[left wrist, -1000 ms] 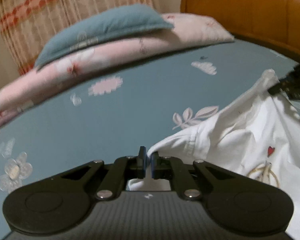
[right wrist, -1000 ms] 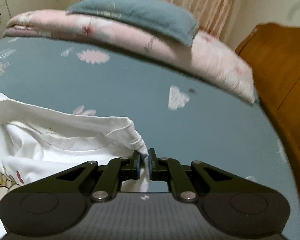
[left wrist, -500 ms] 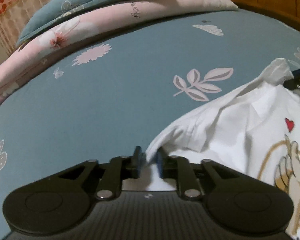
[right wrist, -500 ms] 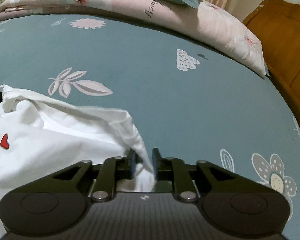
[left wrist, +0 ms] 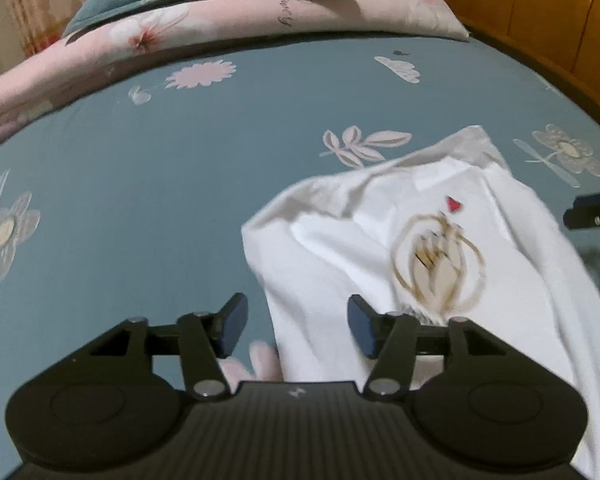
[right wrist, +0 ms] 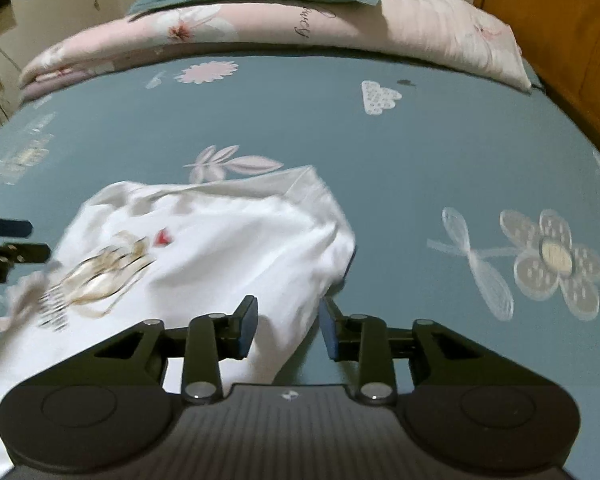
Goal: Fold clothes
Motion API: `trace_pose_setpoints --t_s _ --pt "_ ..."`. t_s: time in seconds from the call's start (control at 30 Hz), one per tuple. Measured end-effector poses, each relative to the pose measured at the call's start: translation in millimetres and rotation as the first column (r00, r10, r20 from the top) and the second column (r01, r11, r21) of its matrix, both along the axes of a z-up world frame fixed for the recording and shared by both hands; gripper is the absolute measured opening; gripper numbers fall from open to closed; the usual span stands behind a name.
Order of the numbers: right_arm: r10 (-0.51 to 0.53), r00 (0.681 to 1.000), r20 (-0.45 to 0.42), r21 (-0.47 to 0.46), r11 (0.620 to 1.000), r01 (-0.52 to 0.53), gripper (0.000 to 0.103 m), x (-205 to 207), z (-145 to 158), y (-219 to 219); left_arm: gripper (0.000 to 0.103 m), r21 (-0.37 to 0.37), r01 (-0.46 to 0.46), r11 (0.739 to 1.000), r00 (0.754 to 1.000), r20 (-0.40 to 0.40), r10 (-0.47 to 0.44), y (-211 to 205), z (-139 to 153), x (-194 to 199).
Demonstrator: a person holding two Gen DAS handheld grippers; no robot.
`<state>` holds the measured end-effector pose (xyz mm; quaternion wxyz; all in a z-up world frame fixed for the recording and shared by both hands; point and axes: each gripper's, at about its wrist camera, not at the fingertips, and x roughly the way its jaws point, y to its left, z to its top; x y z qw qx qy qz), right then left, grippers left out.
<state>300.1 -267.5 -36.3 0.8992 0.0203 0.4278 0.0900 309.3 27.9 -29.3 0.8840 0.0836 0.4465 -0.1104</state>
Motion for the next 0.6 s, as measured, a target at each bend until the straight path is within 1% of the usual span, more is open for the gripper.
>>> trace_pose_setpoints --t_s 0.1,0.2,0.27,0.37,0.43,0.5,0.53,0.6 --pt "0.016 1.000 -0.006 0.017 1.000 -0.016 0.041 -34 5 8 0.059 -0.023 -0.021 1.000 1.000 -0.022 0.021 7 6 -27" --pt "0.034 0.999 -0.005 0.019 0.999 -0.034 0.043 -67 8 19 0.060 -0.068 -0.057 0.996 0.997 -0.056 0.053 16 12 -53" --pt "0.043 0.999 0.003 0.053 0.998 -0.043 0.044 -91 12 23 0.060 -0.103 -0.081 0.991 0.994 -0.076 0.073 23 14 -68" --pt "0.039 0.999 0.018 0.140 0.989 -0.042 0.048 -125 15 26 0.060 -0.144 -0.116 0.983 0.991 -0.090 0.104 33 14 -90" --pt "0.033 0.999 0.030 0.188 0.982 -0.038 0.048 -146 14 28 0.060 -0.164 -0.140 0.976 0.988 -0.094 0.125 38 11 -102" --pt "0.018 0.999 0.039 0.197 0.980 -0.025 0.048 -164 10 32 0.060 -0.200 -0.155 0.968 0.985 -0.103 0.137 44 5 -110" --pt "0.010 0.999 0.040 0.202 0.979 -0.018 0.049 -171 8 34 0.060 -0.226 -0.165 0.960 0.984 -0.109 0.144 48 1 -113" --pt "-0.002 0.999 0.036 0.220 0.975 -0.006 0.049 -184 2 36 0.063 -0.285 -0.195 0.939 0.978 -0.124 0.166 57 -8 -117"
